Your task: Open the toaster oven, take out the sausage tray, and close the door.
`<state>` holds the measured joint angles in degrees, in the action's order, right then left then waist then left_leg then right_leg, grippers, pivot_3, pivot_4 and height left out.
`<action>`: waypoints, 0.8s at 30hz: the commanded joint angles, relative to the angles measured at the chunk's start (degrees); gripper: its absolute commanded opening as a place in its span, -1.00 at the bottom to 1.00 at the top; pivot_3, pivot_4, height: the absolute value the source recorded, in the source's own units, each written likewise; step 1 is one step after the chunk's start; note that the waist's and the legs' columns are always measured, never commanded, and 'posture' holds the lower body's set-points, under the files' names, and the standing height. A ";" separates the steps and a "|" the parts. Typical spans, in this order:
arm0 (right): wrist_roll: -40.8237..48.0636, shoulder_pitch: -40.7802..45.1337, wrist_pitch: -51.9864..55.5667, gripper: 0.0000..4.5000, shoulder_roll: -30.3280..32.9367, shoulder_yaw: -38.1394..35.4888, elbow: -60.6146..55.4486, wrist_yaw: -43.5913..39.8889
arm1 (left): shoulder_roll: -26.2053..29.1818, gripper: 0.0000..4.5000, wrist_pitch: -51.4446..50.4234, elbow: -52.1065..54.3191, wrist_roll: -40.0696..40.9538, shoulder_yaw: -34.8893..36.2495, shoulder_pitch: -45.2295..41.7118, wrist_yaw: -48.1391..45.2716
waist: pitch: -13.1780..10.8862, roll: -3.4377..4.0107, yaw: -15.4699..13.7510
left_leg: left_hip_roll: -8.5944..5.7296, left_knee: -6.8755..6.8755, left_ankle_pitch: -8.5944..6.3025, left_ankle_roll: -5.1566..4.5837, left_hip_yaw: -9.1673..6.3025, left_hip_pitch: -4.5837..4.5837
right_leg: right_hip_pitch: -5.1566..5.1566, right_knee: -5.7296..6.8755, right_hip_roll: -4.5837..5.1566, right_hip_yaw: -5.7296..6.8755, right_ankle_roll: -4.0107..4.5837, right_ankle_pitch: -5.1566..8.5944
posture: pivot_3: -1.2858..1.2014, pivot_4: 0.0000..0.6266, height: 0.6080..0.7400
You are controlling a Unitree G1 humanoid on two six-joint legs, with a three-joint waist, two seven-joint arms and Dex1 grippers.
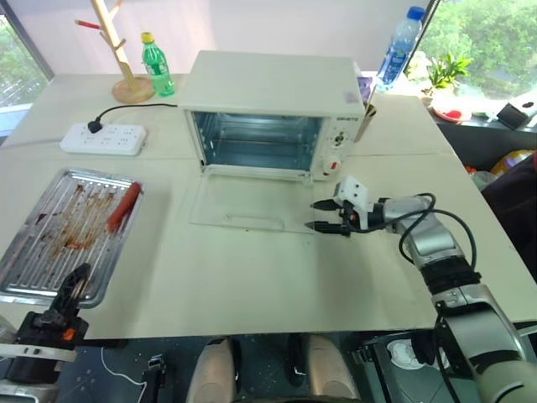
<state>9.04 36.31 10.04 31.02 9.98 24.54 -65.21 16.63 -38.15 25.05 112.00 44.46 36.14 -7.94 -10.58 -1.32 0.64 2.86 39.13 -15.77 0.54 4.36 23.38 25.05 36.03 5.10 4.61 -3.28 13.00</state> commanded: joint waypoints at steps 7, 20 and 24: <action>12.53 5.16 18.40 0.20 0.93 -9.62 -17.82 2.83 | 6.15 -1.00 -8.87 -6.31 1.00 2.87 -2.90 -2.87 | 0.01 -0.02 -0.04 | 0.08 -0.05 -0.01 0.01 -0.01 0.11 | 0.22 0.04 0.02 0.00 0.03 -0.02 | 0.03 -0.52 0.73; 20.85 -9.98 26.91 0.97 14.76 -12.93 -38.13 -4.54 | 19.18 -1.00 -21.79 -12.33 1.00 -6.31 -7.45 -6.93 | -0.02 0.04 -1.27 | 0.04 -0.17 -0.05 0.00 0.02 0.11 | 0.26 -0.01 0.25 0.06 0.05 0.01 | 0.03 -0.52 0.73; 23.36 -12.65 29.97 0.97 17.90 -15.50 -41.90 -3.04 | 24.54 -1.00 -24.60 -18.05 1.00 -12.58 -14.94 -6.80 | -0.03 0.07 -1.39 | 0.04 -0.21 -0.05 0.00 0.02 0.11 | 0.28 -0.02 0.24 0.06 0.06 0.01 | 0.03 -0.52 0.73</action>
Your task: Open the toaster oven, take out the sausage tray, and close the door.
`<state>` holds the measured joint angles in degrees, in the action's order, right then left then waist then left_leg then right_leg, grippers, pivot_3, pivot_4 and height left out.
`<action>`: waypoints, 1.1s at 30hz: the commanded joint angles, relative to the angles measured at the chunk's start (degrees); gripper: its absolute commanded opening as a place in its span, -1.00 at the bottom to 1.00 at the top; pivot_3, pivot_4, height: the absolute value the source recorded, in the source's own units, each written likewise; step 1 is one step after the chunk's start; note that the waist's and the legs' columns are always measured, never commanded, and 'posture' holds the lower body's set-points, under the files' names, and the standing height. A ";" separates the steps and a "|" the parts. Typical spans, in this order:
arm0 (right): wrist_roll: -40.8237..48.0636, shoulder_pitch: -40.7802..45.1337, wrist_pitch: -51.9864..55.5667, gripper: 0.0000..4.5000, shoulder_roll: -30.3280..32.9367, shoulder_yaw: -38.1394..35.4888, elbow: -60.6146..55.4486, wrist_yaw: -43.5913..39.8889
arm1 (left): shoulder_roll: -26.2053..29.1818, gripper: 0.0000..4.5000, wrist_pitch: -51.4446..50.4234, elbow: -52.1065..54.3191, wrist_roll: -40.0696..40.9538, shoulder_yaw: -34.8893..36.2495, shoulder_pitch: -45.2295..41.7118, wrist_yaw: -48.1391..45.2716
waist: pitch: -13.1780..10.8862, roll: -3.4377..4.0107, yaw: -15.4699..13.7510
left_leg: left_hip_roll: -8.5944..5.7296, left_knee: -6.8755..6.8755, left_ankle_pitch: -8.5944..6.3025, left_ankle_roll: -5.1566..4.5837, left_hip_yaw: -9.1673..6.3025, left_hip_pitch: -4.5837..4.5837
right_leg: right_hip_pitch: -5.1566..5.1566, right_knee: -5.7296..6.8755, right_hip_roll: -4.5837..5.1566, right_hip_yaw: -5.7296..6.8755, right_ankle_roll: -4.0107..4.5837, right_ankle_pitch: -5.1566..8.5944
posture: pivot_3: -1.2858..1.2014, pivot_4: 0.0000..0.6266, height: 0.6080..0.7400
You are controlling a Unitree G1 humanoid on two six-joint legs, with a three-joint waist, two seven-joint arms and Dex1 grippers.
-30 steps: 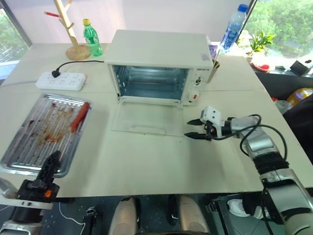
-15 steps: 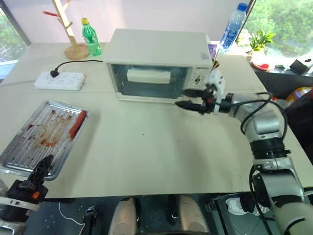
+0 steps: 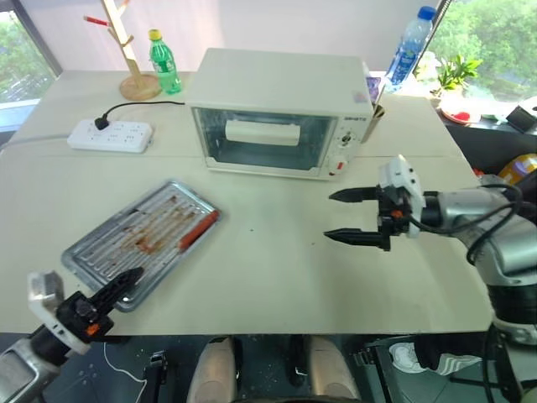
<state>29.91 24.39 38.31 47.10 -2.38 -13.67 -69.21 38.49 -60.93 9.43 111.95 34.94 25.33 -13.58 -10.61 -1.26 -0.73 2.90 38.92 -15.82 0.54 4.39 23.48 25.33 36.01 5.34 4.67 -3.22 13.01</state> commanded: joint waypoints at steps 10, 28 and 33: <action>7.41 -12.41 7.63 0.97 5.10 -13.72 -13.61 8.01 | 6.64 -1.00 -13.21 -17.20 -6.07 -22.66 -34.19 -4.81 | -0.01 -0.02 -0.08 | -0.16 0.01 -0.02 -0.06 0.05 0.02 | -0.07 0.00 0.08 0.01 -0.03 -0.02 | 0.03 -0.52 0.73; 14.85 -26.35 11.67 0.97 4.24 -23.78 -24.93 18.97 | -1.39 -1.00 -23.68 -31.21 -38.43 -35.90 -58.06 -23.73 | 0.00 -0.06 -0.18 | -0.16 0.04 0.00 -0.06 0.04 0.01 | -0.14 0.00 -0.10 -0.01 -0.04 -0.02 | 0.03 -0.52 0.73; 14.86 -26.41 10.69 0.97 3.57 -22.03 -24.87 20.56 | -2.08 -1.00 -25.08 -33.17 -43.02 -33.73 -60.11 -25.69 | 0.00 -0.06 -0.13 | -0.17 0.06 0.00 -0.07 0.02 0.00 | -0.16 0.01 -0.10 0.00 -0.04 -0.02 | 0.03 -0.52 0.73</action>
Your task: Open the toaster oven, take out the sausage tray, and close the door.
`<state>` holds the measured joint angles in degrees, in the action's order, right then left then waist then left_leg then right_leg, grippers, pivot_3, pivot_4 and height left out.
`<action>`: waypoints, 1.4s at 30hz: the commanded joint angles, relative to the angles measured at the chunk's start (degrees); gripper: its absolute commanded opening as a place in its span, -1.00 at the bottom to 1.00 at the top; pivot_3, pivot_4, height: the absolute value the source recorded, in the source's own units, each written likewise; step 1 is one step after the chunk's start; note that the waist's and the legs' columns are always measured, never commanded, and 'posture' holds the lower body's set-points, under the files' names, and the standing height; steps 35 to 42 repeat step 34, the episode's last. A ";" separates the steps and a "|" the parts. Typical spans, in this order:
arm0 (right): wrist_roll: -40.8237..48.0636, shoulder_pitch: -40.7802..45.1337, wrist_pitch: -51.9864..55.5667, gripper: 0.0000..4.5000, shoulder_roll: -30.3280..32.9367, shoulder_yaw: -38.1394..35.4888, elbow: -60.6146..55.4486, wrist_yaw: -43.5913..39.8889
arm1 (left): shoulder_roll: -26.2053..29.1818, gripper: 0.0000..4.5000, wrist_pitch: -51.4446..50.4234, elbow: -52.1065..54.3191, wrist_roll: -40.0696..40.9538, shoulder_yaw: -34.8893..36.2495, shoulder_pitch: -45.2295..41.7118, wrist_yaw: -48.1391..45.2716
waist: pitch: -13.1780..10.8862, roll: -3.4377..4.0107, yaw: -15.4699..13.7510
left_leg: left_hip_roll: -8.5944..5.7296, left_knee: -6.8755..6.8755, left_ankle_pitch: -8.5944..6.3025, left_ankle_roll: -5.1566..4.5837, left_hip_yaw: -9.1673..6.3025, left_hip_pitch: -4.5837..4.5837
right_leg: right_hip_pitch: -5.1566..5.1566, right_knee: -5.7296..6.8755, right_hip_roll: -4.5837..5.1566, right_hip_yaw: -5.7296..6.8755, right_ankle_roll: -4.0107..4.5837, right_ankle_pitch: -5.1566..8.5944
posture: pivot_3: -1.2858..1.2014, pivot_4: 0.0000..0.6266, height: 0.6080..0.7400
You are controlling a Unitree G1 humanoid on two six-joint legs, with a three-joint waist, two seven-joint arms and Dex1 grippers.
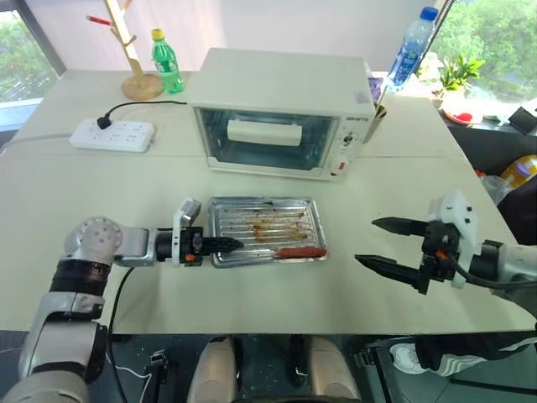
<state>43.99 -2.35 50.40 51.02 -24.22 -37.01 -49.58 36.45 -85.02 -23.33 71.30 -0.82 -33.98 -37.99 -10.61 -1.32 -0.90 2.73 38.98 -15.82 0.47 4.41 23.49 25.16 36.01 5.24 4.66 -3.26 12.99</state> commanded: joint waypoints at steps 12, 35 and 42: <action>-0.62 2.75 -4.57 1.00 0.27 4.45 2.00 0.56 | 5.70 0.97 0.84 8.13 -9.64 8.88 6.88 -3.87 | 0.00 -0.01 0.21 | 0.08 0.00 0.00 0.00 -0.05 -0.01 | 0.05 0.03 -0.01 0.00 -0.01 0.00 | 0.03 -0.52 0.73; -0.25 15.37 -6.84 1.00 11.54 9.02 17.80 -19.38 | 36.25 0.97 44.78 30.99 -29.72 21.31 19.32 -37.15 | -0.21 0.40 0.17 | 0.00 -0.34 -0.21 -0.33 0.21 0.29 | 0.23 -0.60 0.28 0.08 -0.04 -0.03 | 0.03 -0.52 0.73; -0.25 15.37 -6.84 1.00 11.54 9.02 17.80 -19.38 | 36.25 0.97 44.78 30.99 -29.72 21.31 19.32 -37.15 | -0.21 0.40 0.17 | 0.00 -0.34 -0.21 -0.33 0.21 0.29 | 0.23 -0.60 0.28 0.08 -0.04 -0.03 | 0.03 -0.52 0.73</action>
